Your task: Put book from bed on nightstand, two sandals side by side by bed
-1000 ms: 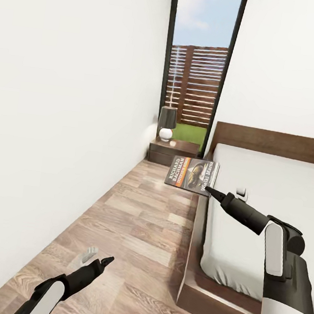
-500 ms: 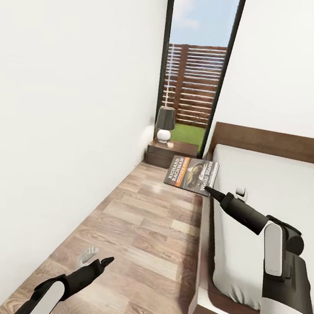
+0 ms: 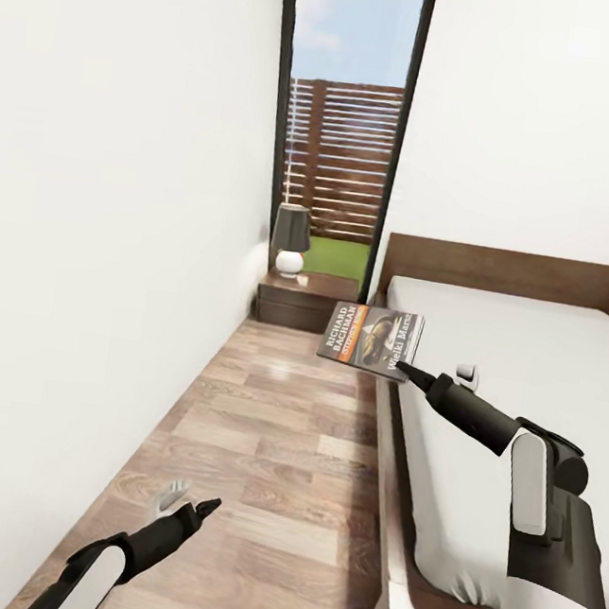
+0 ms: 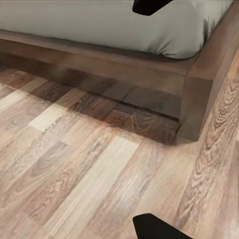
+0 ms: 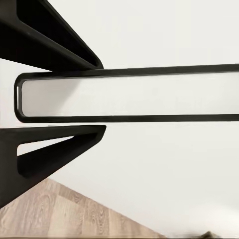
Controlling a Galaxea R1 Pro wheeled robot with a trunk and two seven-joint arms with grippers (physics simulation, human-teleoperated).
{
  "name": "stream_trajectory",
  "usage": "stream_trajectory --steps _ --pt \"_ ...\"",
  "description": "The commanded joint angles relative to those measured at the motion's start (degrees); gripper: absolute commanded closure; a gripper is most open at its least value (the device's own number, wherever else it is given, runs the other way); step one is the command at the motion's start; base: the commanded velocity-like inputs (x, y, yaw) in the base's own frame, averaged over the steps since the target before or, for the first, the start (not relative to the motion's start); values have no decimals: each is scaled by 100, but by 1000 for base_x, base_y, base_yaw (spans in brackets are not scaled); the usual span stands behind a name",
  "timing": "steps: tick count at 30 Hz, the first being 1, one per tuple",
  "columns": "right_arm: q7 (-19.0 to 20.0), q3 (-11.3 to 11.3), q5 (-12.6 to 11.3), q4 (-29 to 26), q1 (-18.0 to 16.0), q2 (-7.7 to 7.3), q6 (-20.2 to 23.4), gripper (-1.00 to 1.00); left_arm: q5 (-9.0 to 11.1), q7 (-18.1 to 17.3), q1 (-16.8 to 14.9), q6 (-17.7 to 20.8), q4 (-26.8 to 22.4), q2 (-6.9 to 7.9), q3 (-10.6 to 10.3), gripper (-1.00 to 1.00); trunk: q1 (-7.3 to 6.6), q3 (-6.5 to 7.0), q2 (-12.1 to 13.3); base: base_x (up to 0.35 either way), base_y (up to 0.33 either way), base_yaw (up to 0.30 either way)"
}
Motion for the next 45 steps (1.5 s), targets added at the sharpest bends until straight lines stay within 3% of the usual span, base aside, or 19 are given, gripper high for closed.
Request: stream_trajectory --steps 1,21,45 --pt "45 -8 -14 -2 -7 3 35 100 26 -3 -2 15 -2 5 -6 -100 2 -5 -2 272 164 -261" --pt "46 -8 -20 -1 -7 0 35 100 22 -3 -10 21 23 16 -6 -100 2 -5 -2 266 208 -244" --pt "47 -1 -29 46 -7 0 35 100 -9 -3 -11 -12 27 14 -13 -100 2 -5 -2 243 213 -21"
